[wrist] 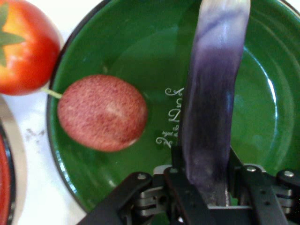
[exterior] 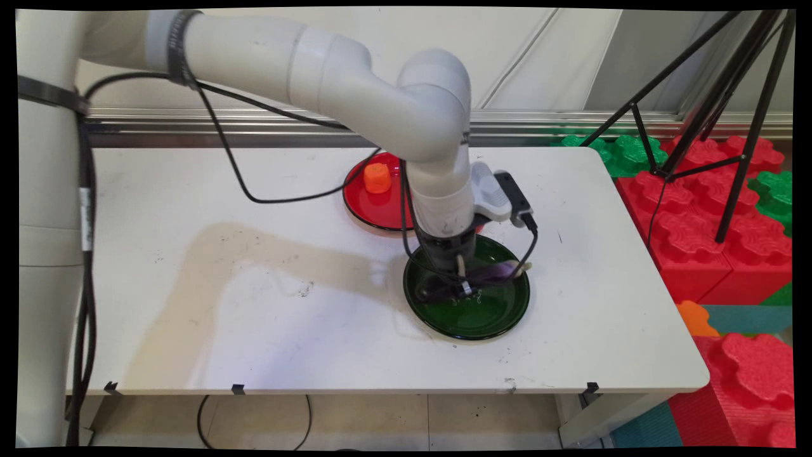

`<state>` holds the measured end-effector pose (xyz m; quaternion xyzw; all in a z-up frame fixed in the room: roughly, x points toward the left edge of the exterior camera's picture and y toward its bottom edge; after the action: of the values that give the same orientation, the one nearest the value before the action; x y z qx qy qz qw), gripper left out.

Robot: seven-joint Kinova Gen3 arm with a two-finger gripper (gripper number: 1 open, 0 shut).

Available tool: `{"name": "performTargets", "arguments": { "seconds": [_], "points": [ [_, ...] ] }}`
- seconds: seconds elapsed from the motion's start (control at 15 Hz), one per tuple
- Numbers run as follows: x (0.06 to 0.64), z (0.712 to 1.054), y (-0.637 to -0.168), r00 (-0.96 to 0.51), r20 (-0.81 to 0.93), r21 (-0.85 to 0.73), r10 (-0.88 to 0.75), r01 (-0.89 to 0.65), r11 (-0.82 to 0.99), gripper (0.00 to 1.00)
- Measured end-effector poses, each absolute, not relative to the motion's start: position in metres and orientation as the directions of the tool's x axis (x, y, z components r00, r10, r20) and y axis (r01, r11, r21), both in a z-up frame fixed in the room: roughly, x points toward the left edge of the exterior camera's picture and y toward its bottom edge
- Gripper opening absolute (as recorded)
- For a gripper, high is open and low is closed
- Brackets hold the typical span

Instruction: Place the picked object on the table

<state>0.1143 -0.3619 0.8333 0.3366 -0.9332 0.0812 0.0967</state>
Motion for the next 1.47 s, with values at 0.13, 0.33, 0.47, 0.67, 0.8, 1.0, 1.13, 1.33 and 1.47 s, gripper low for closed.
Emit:
{"name": "performTargets", "arguments": {
  "seconds": [0.13, 0.33, 0.47, 0.67, 0.8, 1.0, 1.13, 1.33, 1.47],
  "points": [
    [0.122, 0.849, -0.355, -0.76, 0.247, -0.097, -0.601, -0.637, 0.765, 0.0],
    [0.143, 0.881, -0.34, -0.764, 0.27, -0.116, -0.586, -0.63, 0.768, 0.0],
    [0.158, 0.896, -0.332, -0.76, 0.282, -0.122, -0.585, -0.634, 0.764, 0.0],
    [0.197, 0.925, -0.312, -0.725, 0.312, -0.124, -0.614, -0.672, 0.73, 0.0],
    [0.22, 0.935, -0.3, -0.706, 0.318, -0.124, -0.633, -0.692, 0.711, 0.0],
    [0.25, 0.945, -0.283, -0.675, 0.318, -0.125, -0.665, -0.726, 0.677, 0.0],
    [0.271, 0.95, -0.27, -0.636, 0.317, -0.124, -0.703, -0.763, 0.635, 0.0],
    [0.29, 0.95, -0.259, -0.581, 0.31, -0.122, -0.752, -0.809, 0.575, 0.0],
    [0.294, 0.947, -0.257, -0.554, 0.306, -0.123, -0.774, -0.829, 0.545, 0.0]
  ]
}}
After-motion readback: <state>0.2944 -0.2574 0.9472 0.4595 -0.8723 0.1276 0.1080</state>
